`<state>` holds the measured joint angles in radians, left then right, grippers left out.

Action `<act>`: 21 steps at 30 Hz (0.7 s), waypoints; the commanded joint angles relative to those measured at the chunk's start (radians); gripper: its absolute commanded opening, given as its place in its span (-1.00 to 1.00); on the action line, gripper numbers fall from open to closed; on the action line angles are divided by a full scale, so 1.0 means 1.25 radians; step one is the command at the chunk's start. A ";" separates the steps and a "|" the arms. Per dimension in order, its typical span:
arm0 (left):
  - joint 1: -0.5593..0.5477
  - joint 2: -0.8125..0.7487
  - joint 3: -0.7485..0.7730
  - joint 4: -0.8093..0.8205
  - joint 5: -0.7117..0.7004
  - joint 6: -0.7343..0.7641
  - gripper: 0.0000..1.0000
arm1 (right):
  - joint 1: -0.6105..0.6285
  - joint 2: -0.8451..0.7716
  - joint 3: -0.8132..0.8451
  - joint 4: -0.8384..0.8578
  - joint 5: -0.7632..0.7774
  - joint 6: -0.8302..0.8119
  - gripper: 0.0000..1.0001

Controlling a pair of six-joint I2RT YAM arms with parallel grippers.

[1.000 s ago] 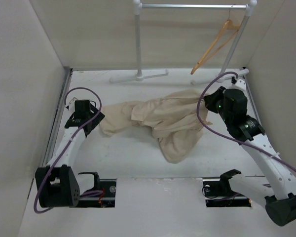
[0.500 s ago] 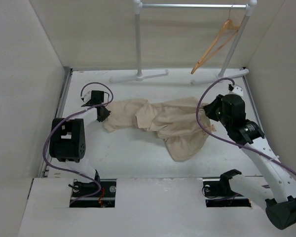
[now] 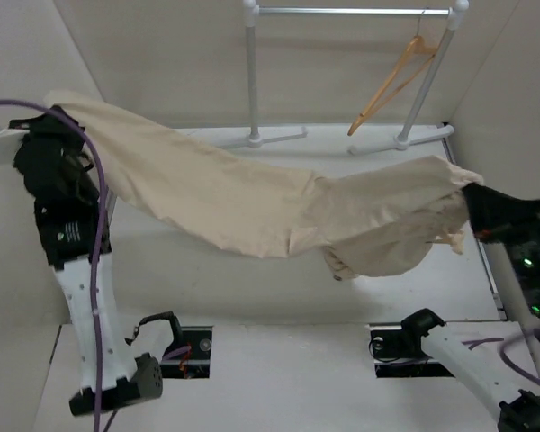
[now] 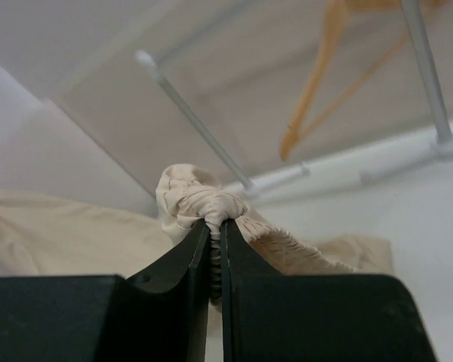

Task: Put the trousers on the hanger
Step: Flatten out the trousers at the center of the board.

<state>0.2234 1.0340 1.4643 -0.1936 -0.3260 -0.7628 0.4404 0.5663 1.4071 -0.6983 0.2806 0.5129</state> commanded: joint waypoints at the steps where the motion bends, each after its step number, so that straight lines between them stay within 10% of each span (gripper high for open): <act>1: 0.035 -0.054 0.038 -0.001 -0.020 -0.029 -0.86 | 0.026 -0.032 0.160 0.085 -0.022 -0.062 -0.78; 5: 0.061 -0.074 0.025 -0.002 -0.030 -0.017 -0.84 | 0.010 -0.028 0.181 0.090 -0.070 -0.065 -0.77; 14: 0.104 -0.022 -0.251 -0.037 0.045 -0.089 -0.86 | -0.008 -0.013 -0.241 0.201 0.073 -0.003 -0.84; 21: 0.128 0.091 -0.207 -0.147 0.063 -0.095 -0.90 | -0.159 0.124 -0.281 0.225 -0.017 0.063 -0.88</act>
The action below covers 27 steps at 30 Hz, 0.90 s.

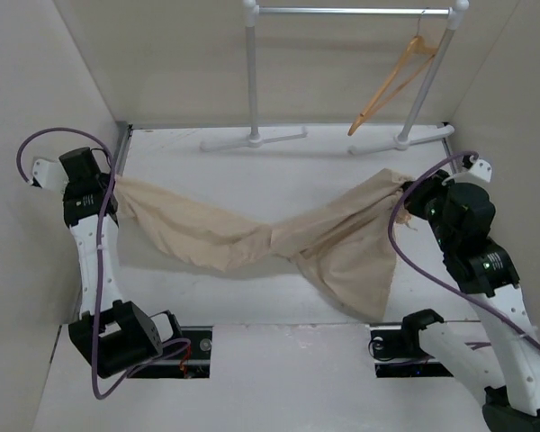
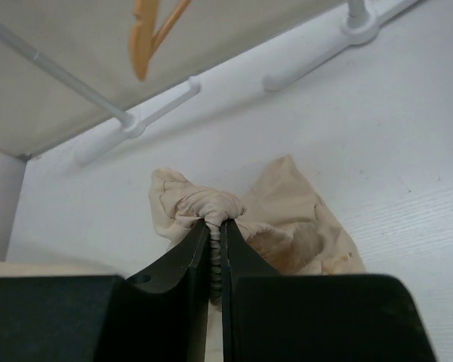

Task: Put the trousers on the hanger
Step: Flatten out the trousers at the center of the board.

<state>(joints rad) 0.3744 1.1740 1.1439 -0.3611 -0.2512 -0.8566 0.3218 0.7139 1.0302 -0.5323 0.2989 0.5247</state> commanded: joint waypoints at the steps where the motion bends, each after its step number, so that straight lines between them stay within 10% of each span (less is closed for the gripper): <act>1: 0.002 -0.022 0.051 -0.018 0.001 -0.022 -0.90 | -0.082 0.015 0.020 0.101 -0.058 0.068 -0.88; 17: -0.041 -0.189 0.330 -0.272 -0.085 0.008 -0.91 | -0.101 -0.250 0.181 -0.037 -0.093 0.030 -0.85; 27: -0.081 0.056 0.346 -0.280 -0.134 0.090 -0.90 | -0.161 0.076 0.156 0.173 -0.047 -0.033 -0.85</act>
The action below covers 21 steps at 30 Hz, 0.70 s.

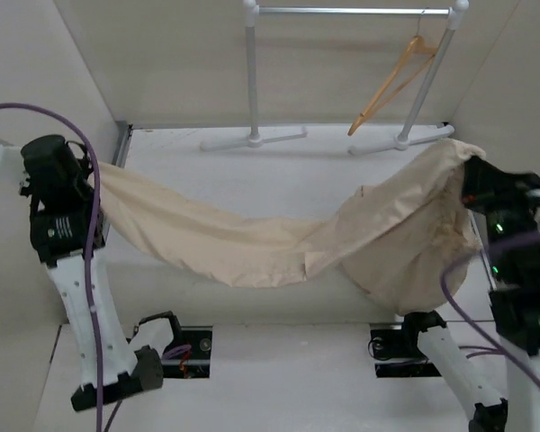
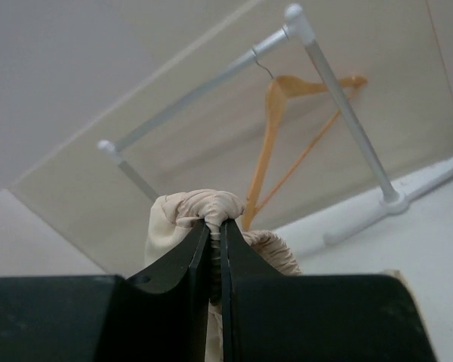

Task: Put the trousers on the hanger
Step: Flatten out the trousers at the center of the board.

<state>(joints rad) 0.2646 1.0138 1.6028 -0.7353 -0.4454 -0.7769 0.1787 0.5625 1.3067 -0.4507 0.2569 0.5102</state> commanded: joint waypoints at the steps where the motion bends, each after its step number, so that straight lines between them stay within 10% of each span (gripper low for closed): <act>1: 0.011 0.255 0.002 0.042 0.053 0.026 -0.89 | -0.083 0.273 -0.064 0.139 -0.055 0.009 -0.85; 5: 0.018 0.635 0.296 0.022 0.209 0.037 -0.76 | -0.179 0.510 -0.016 0.196 -0.149 0.100 -0.91; 9: 0.027 0.881 0.617 -0.141 0.316 0.068 -0.11 | -0.212 0.582 -0.012 0.222 -0.166 0.128 -0.90; 16: 0.010 0.616 -0.019 0.224 0.236 0.028 0.18 | -0.182 0.598 -0.093 0.240 -0.152 0.111 -0.88; 21: -0.012 0.610 -0.123 0.324 0.290 0.007 0.12 | -0.169 0.578 -0.100 0.239 -0.145 0.106 -0.88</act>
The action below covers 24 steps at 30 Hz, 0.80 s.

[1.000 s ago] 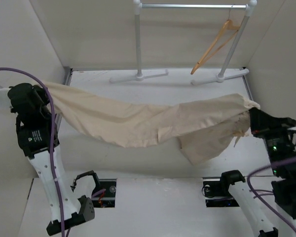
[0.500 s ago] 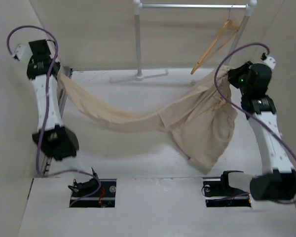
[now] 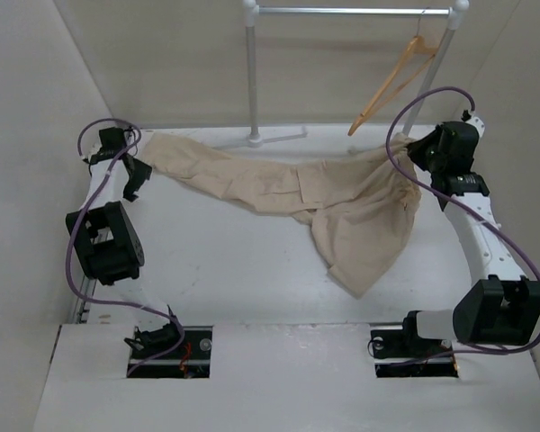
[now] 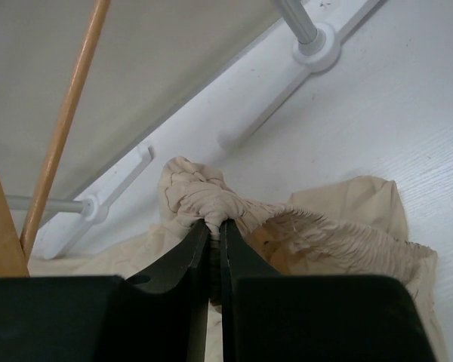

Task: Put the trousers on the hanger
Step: Flatten out the trousers at the center of the board.

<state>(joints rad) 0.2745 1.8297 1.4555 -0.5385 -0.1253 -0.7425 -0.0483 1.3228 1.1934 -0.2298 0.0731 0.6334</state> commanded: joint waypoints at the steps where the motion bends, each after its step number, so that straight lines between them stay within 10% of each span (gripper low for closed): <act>1: -0.024 -0.028 0.004 0.175 0.057 -0.022 0.11 | 0.016 -0.036 -0.015 0.062 0.002 0.007 -0.88; 5: -0.020 0.034 0.037 0.244 0.092 -0.064 0.09 | 0.032 -0.054 -0.040 0.058 0.004 0.007 -0.88; 11: 0.007 0.165 0.146 0.210 0.093 -0.082 -0.48 | 0.039 -0.094 -0.056 0.033 0.005 0.012 -0.88; 24: 0.003 0.325 0.264 0.274 0.121 -0.123 0.03 | 0.076 -0.198 -0.146 -0.025 0.007 0.012 -0.88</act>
<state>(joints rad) 0.2806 2.2200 1.7233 -0.2512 -0.0013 -0.8608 0.0406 1.1202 1.0409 -0.2550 0.0738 0.6369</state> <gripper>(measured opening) 0.507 0.124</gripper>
